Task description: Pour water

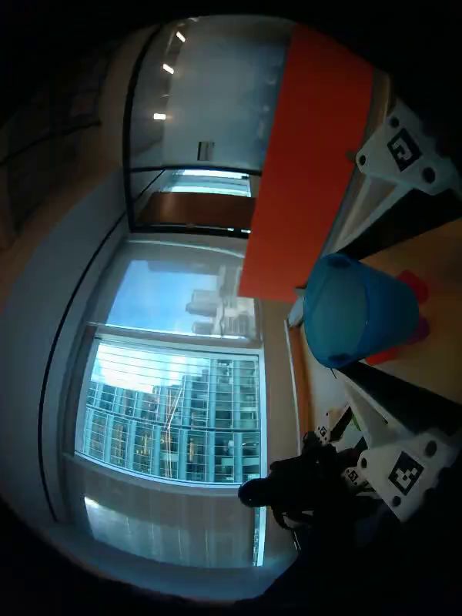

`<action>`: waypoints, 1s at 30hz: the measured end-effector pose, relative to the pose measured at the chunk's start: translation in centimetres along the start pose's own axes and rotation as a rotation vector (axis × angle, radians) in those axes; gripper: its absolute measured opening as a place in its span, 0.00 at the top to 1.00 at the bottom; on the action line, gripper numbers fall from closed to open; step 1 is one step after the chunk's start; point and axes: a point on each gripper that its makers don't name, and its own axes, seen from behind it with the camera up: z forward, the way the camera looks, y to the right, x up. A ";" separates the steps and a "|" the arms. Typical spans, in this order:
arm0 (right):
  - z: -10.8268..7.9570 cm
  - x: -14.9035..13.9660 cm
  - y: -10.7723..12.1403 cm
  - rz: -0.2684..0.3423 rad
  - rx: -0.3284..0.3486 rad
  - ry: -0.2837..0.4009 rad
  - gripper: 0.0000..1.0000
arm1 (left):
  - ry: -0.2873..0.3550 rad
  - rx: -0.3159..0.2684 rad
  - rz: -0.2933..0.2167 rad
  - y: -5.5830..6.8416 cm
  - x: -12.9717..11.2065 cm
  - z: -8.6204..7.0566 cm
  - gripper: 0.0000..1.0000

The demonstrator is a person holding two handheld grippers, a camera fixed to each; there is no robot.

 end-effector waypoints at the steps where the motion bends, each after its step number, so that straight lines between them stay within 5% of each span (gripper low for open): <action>1: -0.1 0.0 -0.1 0.000 0.001 0.001 0.09 | -0.001 0.002 0.000 0.0 0.0 -0.1 0.13; 30: -1.9 -5.2 -1.0 -0.001 0.037 -0.094 0.08 | -0.063 0.003 0.017 0.1 -1.8 -0.9 0.13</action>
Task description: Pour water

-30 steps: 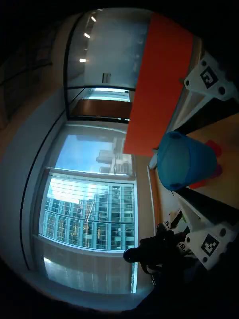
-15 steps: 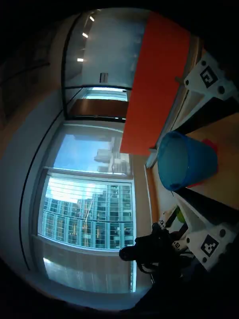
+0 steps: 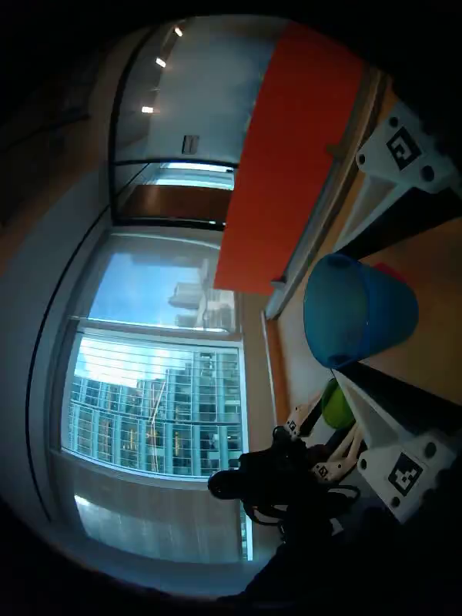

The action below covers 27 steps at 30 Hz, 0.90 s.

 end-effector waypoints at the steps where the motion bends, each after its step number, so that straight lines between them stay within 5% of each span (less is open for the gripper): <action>1: 0.0 -0.3 0.0 0.000 0.001 -0.006 0.08 | -0.005 0.001 0.002 0.0 -0.2 0.0 0.13; 27: 0.2 -9.5 0.7 -0.022 0.026 -0.169 0.08 | -0.218 0.004 0.020 -1.2 -6.9 1.5 0.13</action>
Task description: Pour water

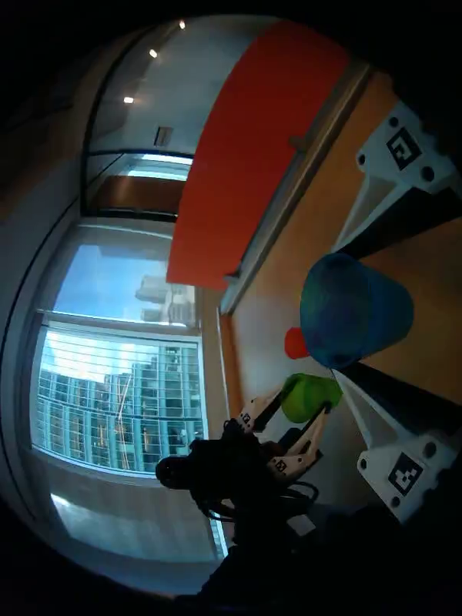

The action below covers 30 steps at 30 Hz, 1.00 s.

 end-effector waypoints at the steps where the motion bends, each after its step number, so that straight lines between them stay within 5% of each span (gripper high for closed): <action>1: 0.1 -0.4 0.1 -0.002 0.001 -0.009 0.08 | -0.009 -0.001 0.001 0.0 -0.2 0.1 0.13; 20: 3.0 -7.0 0.6 -0.030 0.028 -0.161 0.08 | -0.179 -0.042 0.030 -0.1 -5.3 2.4 0.13; 30: 4.2 -9.4 0.1 -0.035 0.053 -0.219 0.08 | -0.228 -0.069 0.003 -0.1 -7.0 3.2 0.13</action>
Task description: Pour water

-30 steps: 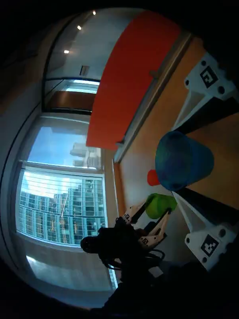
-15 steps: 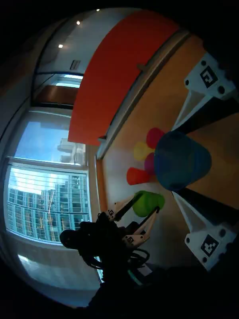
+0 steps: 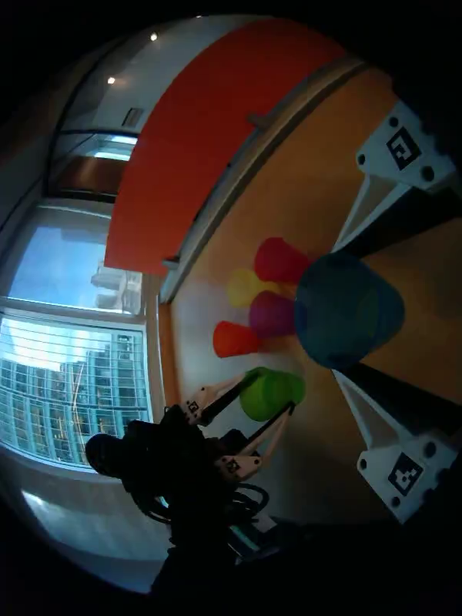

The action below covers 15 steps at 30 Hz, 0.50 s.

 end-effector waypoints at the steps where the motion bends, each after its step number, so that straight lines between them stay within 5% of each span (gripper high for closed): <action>1: 0.1 -0.1 0.0 -0.001 0.001 -0.004 0.08 | -0.003 0.000 -0.003 -0.1 -0.1 0.1 0.13; 15: 0.9 -1.5 0.0 -0.002 0.005 -0.036 0.08 | -0.002 -0.015 -0.036 -0.3 -1.3 1.0 0.13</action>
